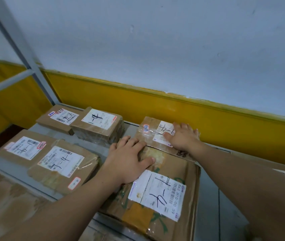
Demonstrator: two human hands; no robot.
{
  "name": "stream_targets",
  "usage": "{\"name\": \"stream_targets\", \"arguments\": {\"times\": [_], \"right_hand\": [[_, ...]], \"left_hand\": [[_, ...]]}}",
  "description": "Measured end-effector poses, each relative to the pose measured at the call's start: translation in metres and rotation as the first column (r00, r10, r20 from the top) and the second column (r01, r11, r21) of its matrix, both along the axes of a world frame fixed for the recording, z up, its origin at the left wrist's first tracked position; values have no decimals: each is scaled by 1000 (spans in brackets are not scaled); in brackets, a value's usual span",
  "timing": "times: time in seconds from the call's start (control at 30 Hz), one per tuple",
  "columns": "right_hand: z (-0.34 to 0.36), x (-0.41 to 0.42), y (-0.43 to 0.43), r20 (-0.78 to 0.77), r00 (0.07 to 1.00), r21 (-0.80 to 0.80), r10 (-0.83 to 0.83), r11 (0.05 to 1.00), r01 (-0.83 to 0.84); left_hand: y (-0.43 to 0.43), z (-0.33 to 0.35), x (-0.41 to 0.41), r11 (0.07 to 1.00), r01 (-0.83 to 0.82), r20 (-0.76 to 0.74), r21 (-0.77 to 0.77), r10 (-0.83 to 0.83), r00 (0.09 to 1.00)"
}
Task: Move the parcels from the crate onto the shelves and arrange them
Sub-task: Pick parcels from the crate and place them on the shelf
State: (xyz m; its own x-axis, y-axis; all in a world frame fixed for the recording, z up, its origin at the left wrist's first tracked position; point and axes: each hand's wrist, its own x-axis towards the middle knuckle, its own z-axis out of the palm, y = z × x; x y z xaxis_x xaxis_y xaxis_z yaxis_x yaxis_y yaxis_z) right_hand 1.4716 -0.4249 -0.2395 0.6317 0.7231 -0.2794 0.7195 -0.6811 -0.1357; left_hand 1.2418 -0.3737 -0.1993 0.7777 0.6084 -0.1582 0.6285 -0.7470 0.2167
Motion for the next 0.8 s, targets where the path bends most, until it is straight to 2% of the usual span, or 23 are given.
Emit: {"name": "stream_targets", "arguments": {"times": [0.2, 0.37, 0.5, 0.67, 0.8], "right_hand": [[27, -18, -25, 6, 1000, 51, -8, 999, 7], [59, -35, -85, 12, 992, 91, -126, 988, 124], [77, -52, -153, -3, 955, 109, -298, 949, 296], [80, -85, -251, -28, 877, 90, -480, 873, 480], [77, -99, -321, -20, 808, 45, -589, 807, 589]], "left_hand": [[-2, 5, 0, 1000, 10, -18, -7, -10, 1000], [-9, 15, 4, 998, 63, -44, -3, -63, 997], [-42, 26, 4, 973, 224, -18, -54, -225, 974], [-103, 28, 2, 868, 489, -23, -81, -492, 870], [-149, 28, 4, 805, 586, -36, -93, -591, 806]]}}
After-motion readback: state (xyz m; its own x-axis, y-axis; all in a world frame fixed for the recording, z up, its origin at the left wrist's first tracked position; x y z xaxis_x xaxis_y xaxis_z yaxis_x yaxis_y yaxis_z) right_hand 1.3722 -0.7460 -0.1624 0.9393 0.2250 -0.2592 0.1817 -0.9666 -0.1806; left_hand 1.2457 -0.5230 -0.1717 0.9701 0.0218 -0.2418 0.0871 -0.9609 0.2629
